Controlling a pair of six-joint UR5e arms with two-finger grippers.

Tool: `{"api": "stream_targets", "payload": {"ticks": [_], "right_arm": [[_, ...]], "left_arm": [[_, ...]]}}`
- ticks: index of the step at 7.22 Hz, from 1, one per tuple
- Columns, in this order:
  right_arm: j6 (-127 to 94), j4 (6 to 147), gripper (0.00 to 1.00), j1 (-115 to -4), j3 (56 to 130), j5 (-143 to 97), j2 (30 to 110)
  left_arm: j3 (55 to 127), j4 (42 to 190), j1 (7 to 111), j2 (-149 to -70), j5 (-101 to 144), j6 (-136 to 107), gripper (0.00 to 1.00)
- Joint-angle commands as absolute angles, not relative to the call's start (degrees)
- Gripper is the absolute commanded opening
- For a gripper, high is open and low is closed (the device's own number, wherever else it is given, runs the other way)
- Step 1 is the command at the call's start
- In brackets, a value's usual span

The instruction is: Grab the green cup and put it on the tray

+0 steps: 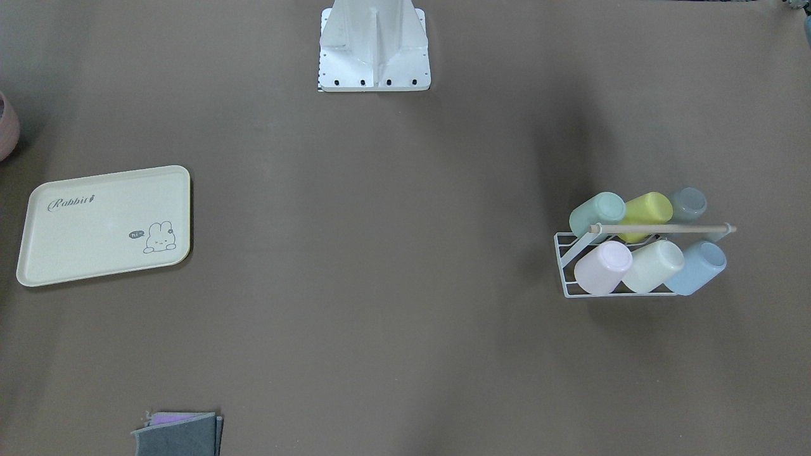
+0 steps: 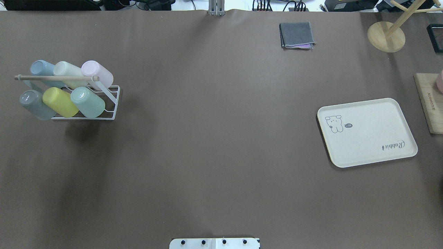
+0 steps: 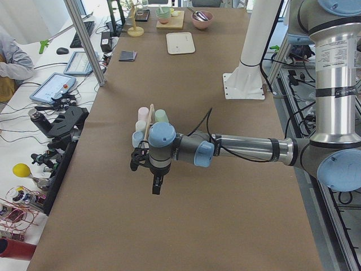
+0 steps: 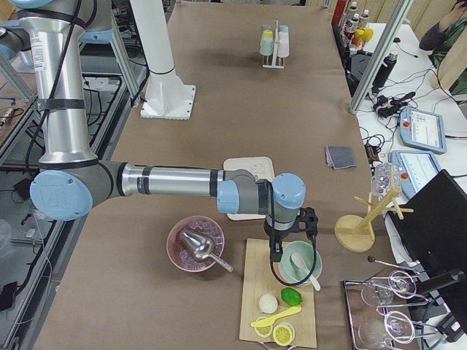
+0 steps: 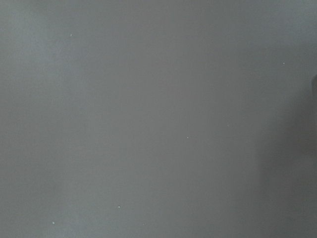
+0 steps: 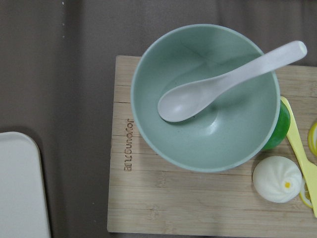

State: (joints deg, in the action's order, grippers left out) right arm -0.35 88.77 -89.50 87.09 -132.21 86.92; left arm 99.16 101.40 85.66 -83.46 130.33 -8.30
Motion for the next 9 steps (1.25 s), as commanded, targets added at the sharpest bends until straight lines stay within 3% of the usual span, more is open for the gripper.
{"api": "stream_targets", "payload": {"ticks": [1,3,9], "right_arm": [[-0.35,88.94,1.00,-89.47,87.01,-132.19,86.31],[-0.26,88.77,1.00,-89.38,86.66,-132.62,86.84],[-0.35,88.68,1.00,-89.30,86.22,-131.92,86.92]], "left_arm": [[98.96,102.91,85.61,-83.41,130.26,-8.17,0.99],[99.14,102.66,85.26,-83.49,130.34,-8.17,0.99],[109.06,99.58,75.34,-83.67,123.84,-8.26,0.99]]}}
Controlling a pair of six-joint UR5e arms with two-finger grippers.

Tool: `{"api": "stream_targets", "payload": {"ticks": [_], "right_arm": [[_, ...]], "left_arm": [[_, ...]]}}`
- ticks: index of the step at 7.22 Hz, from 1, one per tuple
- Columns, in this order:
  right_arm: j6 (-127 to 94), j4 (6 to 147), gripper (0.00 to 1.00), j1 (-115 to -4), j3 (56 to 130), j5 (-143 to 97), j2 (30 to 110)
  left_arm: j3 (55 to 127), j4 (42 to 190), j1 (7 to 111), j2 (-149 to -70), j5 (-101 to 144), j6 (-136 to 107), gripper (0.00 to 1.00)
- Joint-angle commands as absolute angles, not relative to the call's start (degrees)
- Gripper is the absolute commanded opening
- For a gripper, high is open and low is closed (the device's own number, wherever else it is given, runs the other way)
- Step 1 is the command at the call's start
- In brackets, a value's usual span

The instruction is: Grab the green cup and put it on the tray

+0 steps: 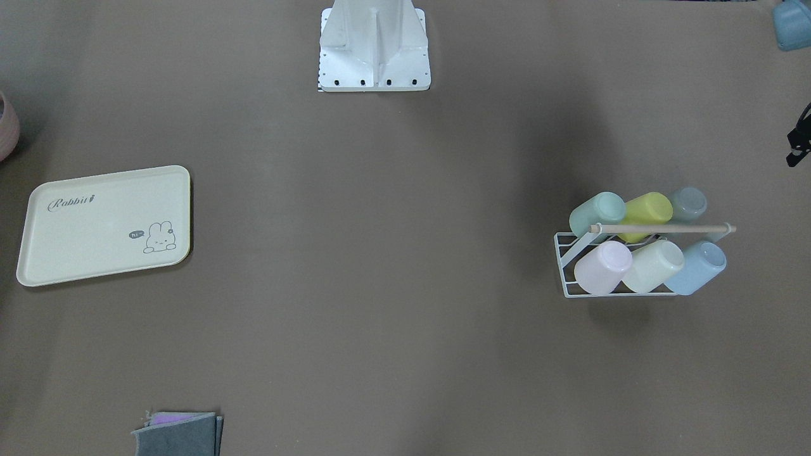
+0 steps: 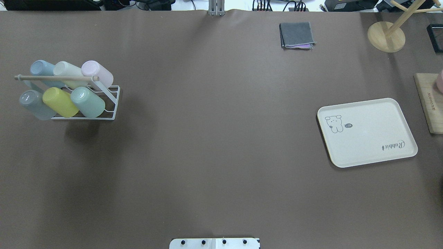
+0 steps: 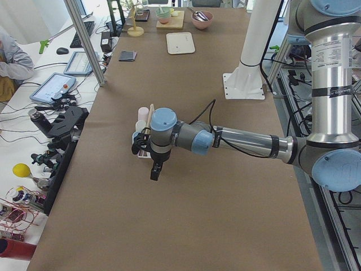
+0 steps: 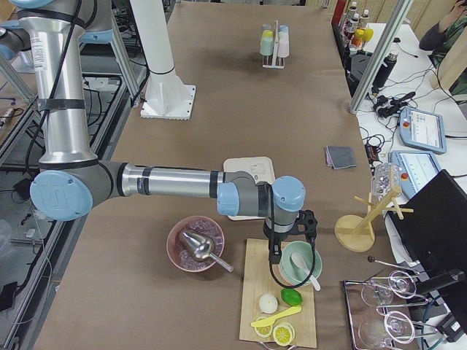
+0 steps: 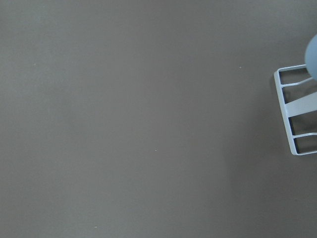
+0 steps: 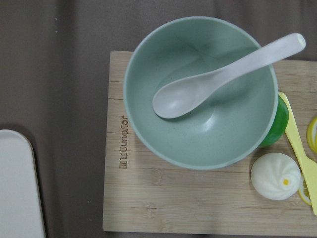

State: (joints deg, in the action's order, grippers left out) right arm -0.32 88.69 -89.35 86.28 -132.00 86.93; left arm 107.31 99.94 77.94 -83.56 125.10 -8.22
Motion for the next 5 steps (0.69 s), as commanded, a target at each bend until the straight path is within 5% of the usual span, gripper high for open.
{"api": "stream_targets", "payload": {"ticks": [1,5], "right_arm": [[-0.35,88.68,1.00,-89.30,86.22,-131.84,86.92],[-0.35,88.68,1.00,-89.03,85.61,-131.92,86.31]], "left_arm": [[110.90,98.27,73.23,-83.93,122.27,-8.26,0.99],[118.37,74.52,59.20,-98.74,109.48,4.74,0.99]]}}
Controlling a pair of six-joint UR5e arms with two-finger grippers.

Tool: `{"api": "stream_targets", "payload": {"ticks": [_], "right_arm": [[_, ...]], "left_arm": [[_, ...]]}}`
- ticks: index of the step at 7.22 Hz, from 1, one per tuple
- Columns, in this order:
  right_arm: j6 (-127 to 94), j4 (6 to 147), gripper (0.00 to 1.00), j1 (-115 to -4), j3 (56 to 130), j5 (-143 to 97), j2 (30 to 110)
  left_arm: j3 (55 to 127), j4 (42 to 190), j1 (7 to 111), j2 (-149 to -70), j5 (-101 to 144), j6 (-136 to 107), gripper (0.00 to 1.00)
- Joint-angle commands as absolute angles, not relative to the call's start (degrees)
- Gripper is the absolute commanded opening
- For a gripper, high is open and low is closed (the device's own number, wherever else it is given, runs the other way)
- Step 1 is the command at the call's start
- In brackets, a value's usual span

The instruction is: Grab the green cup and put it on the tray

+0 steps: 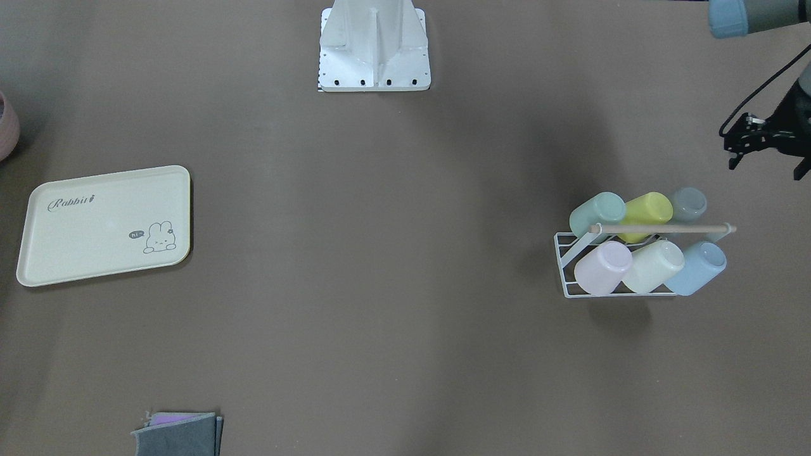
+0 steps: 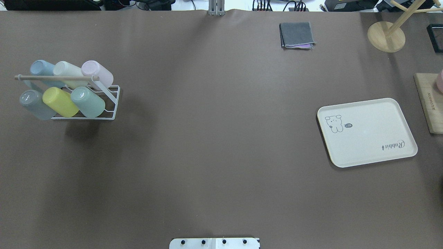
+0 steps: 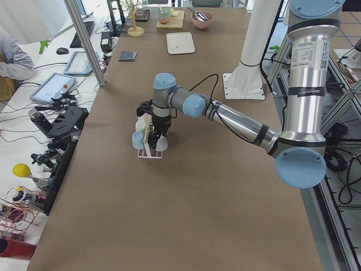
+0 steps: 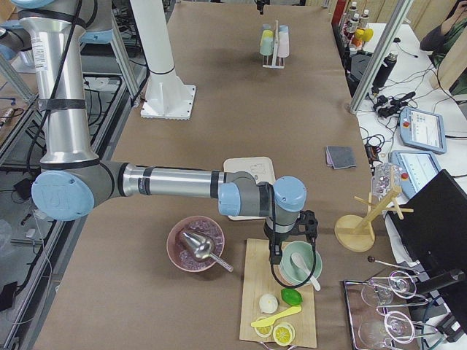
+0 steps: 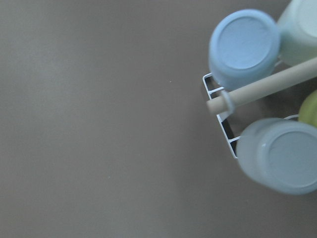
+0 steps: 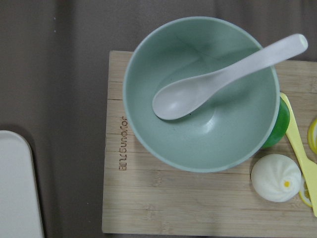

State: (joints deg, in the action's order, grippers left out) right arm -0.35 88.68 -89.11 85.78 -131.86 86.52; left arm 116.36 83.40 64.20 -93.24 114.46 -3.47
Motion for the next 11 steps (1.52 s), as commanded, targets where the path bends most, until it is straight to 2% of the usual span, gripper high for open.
{"api": "stream_targets", "payload": {"ticks": [1,5,7,10,11], "right_arm": [[-0.35,88.68,1.00,-89.03,85.52,-132.01,86.31],[-3.92,86.94,1.00,-86.59,86.75,-131.05,86.14],[-14.89,74.59,1.00,-84.29,87.80,-132.53,87.36],[-28.78,72.69,1.00,-75.01,96.03,-136.67,87.80],[-28.83,72.77,1.00,-71.32,97.28,-136.84,87.80]], "left_arm": [[119.43,69.14,53.58,-104.44,101.59,11.27,0.99],[122.17,48.56,42.73,-112.49,85.72,15.56,0.99],[121.65,36.70,29.70,-116.44,73.21,15.47,0.99],[117.53,29.55,24.71,-121.01,57.73,15.56,0.99],[111.68,26.49,23.65,-124.59,52.35,15.73,0.98]]}}
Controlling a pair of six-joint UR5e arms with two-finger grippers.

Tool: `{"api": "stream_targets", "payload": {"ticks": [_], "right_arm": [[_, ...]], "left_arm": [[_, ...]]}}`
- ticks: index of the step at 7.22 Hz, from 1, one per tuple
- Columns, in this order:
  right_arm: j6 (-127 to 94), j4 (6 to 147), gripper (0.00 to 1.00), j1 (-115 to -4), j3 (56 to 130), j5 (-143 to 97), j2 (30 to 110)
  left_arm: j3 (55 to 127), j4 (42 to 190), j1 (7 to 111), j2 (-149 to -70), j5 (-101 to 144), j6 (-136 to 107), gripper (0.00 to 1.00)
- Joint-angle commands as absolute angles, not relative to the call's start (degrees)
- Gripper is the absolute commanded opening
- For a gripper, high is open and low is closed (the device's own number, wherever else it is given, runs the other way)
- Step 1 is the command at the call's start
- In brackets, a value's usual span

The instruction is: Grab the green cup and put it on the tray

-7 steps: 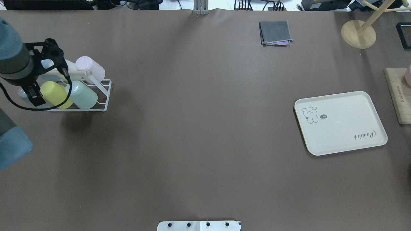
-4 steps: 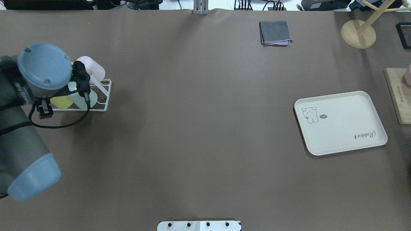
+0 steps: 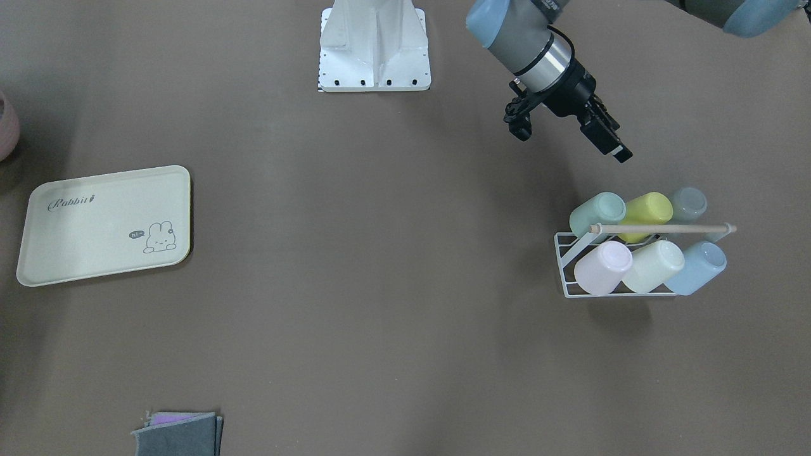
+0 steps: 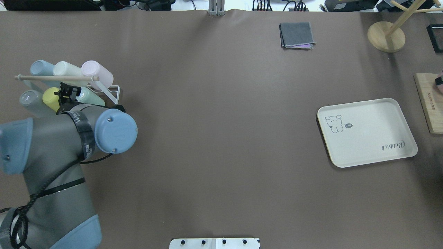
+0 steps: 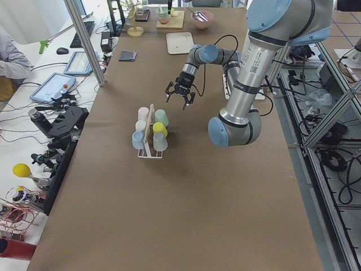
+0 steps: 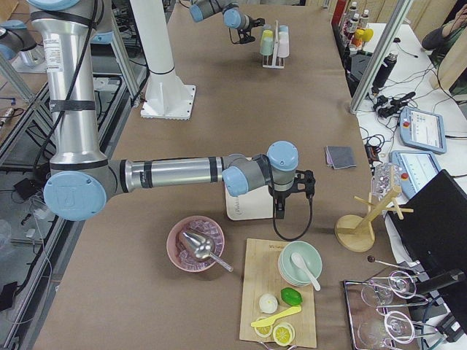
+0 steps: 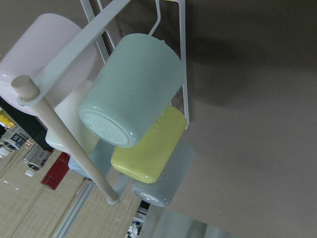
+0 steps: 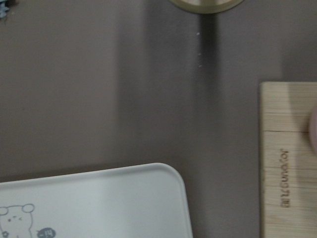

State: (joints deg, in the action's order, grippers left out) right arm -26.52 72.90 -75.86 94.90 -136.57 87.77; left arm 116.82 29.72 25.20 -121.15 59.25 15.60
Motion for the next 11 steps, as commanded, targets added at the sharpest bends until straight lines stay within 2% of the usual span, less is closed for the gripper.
{"api": "stream_targets", "payload": {"ticks": [1,3,6,11], "right_arm": [[-28.57,72.34,1.00,-67.28,97.90,-136.41,87.98],[-24.99,71.55,1.00,-63.82,96.60,-131.60,87.98],[-21.02,67.88,1.00,-64.42,91.95,-131.22,88.33],[-21.36,61.79,1.00,-64.95,90.45,-130.96,93.78]], "left_arm": [[109.10,27.33,21.29,-125.06,51.08,21.74,0.98],[107.06,32.25,19.60,-122.44,46.08,28.56,0.98],[104.16,34.45,18.72,-120.86,43.78,28.39,0.97],[99.33,38.23,19.25,-119.09,37.55,27.69,0.93]]}}
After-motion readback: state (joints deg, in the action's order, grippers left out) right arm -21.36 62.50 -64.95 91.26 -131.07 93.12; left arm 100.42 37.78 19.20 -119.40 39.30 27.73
